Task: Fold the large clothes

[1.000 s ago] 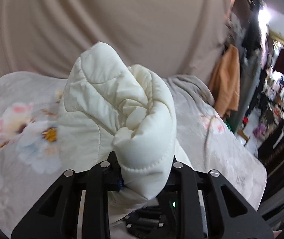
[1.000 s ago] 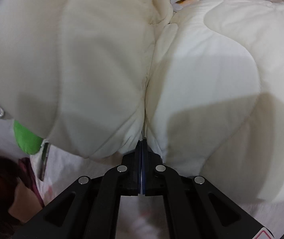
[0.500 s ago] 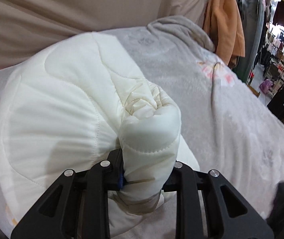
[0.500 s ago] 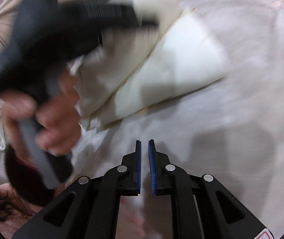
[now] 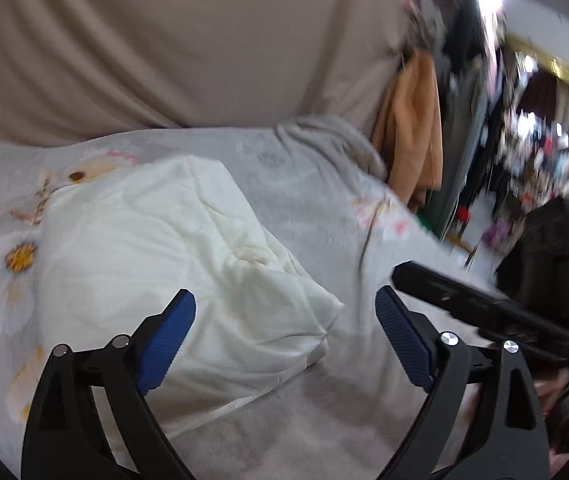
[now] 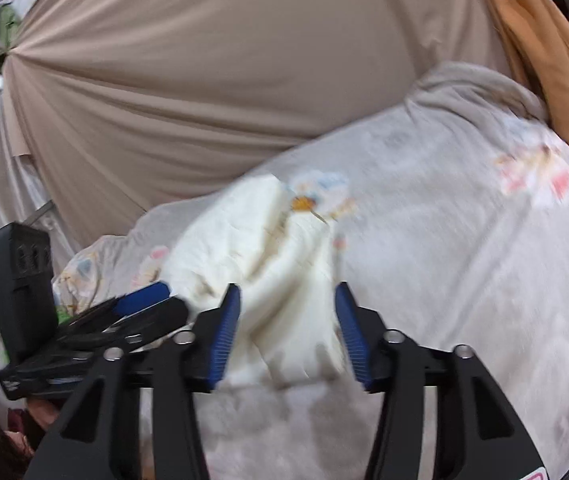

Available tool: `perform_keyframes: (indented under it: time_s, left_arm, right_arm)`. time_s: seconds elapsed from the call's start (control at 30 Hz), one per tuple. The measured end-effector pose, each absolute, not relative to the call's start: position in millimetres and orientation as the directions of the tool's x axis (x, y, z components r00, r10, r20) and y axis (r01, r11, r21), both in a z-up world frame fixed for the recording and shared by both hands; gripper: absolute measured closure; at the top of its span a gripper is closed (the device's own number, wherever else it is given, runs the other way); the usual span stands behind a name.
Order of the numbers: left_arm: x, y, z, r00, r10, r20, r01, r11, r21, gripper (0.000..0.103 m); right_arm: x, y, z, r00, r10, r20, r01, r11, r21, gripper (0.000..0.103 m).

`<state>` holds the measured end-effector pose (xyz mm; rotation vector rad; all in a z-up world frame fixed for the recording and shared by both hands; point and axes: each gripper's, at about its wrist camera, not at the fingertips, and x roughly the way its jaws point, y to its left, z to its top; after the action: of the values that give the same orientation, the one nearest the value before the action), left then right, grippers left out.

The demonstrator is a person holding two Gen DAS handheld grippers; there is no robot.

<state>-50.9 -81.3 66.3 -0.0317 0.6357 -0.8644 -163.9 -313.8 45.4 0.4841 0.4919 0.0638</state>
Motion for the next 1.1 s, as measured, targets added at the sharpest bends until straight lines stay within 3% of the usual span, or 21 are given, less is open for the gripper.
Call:
perform_keyframes:
  time_s: [0.17, 0.3, 0.4, 0.5, 0.63, 0.8, 0.97, 1.1]
  left_arm:
    - [-26.9, -25.5, 76.3, 0.624, -0.611, -0.487, 0.515, 0.790, -0.332, 0.012]
    - [-12.0, -10.3, 60.7, 0.675, -0.504, -0.538, 0.423, 0.863, -0.278, 0.012]
    - [-8.9, -14.7, 46.7, 0.641, -0.517, -0.567, 0.433, 0.854, -0.289, 0.012]
    - [-9.5, -26.7, 37.4, 0.618, -0.530, -0.581, 0.460, 0.843, -0.279, 0.012]
    - [0.2, -52.2, 8.3, 0.565, -0.504, -0.653, 0.469, 0.848, -0.249, 0.014]
    - [-4.2, -79.6, -22.4, 0.647, -0.357, -0.674, 0.462, 0.887, -0.027, 0.012]
    - [-0.3, -75.0, -24.0, 0.654, -0.349, -0.671, 0.436, 0.899, -0.043, 0.009]
    - [3.2, -70.7, -20.8, 0.642, -0.360, -0.677, 0.429, 0.900, -0.072, 0.009]
  right_arm:
    - [-106.1, -301.9, 59.2, 0.852, 0.278, -0.444, -0.049, 0.886, 0.462, 0.040]
    - [-55.0, -276.0, 39.3, 0.757, 0.330, -0.564, -0.043, 0.886, 0.461, 0.038]
    - [-43.5, -270.8, 25.1, 0.726, 0.307, -0.615, -0.011, 0.900, 0.436, 0.078]
    - [-60.6, -287.5, 30.8, 0.772, 0.373, -0.515, -0.049, 0.843, 0.536, 0.086]
    - [-70.8, -303.0, 15.4, 0.784, 0.318, -0.533, 0.015, 0.849, 0.528, 0.087]
    - [-54.4, -321.4, -50.0, 0.721, 0.423, -0.549, 0.077, 0.739, 0.669, 0.084]
    - [-57.9, -316.3, -24.5, 0.728, 0.383, -0.568, 0.073, 0.781, 0.620, 0.076]
    - [-58.9, -320.8, 28.4, 0.808, 0.304, -0.505, 0.056, 0.813, 0.580, 0.068]
